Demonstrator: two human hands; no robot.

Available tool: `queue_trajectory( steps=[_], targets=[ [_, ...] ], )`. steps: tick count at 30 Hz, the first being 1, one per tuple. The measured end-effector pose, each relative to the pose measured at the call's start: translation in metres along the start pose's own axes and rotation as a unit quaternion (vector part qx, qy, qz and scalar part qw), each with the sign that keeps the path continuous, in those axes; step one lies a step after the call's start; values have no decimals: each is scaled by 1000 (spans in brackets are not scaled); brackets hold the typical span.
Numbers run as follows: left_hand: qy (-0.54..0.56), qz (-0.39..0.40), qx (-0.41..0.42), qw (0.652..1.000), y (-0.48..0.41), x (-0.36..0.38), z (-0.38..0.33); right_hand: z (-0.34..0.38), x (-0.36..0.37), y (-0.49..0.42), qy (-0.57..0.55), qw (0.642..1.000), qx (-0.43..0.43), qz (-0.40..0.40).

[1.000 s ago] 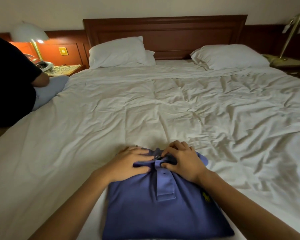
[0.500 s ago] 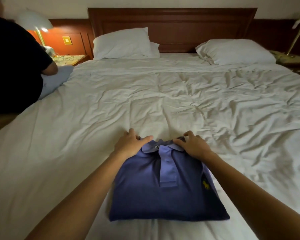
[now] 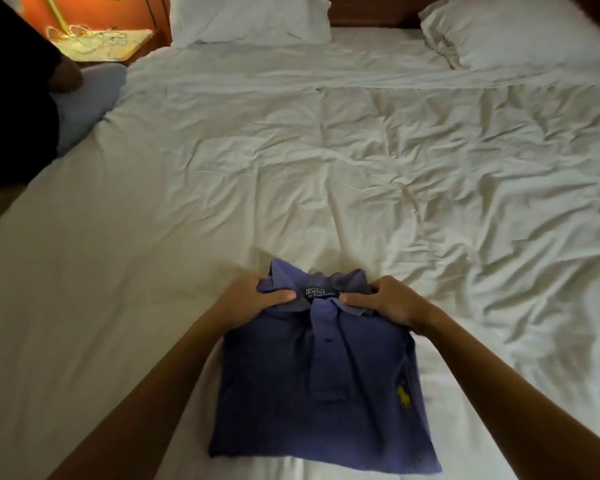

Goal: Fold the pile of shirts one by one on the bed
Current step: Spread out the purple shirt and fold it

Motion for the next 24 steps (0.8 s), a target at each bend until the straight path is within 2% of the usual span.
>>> queue_trajectory(
  steps=[7,12,14,16,20,24],
  targets=[
    [132,55,-11,990,49,-60,-75,94,-56,54,50,991,-84,-86],
    [108,-107,52,987,87,-157,-169,204,-121,105,125,952,-189,-208],
    [92,-149,69,982,107,-200,-210,251,-145,124,143,938,-222,-226],
    [49,-170,82,981,124,-235,-242,293,-162,140,157,927,-260,-219],
    [-40,-231,80,969,184,-301,-296,378,-184,177,185,917,-327,-133],
    [19,-282,60,957,263,-332,-296,441,-162,203,202,899,-384,-67]
  ],
)
Point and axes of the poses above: each hand's wrist, its own y-axis away from the middle knuckle, its own x-axis out of the palm, z = x × y, the point moved 6 cm from there along -y, towards the middle knuckle, and after that the axes turned 2 degrees about -z, right-handed, at the moved point
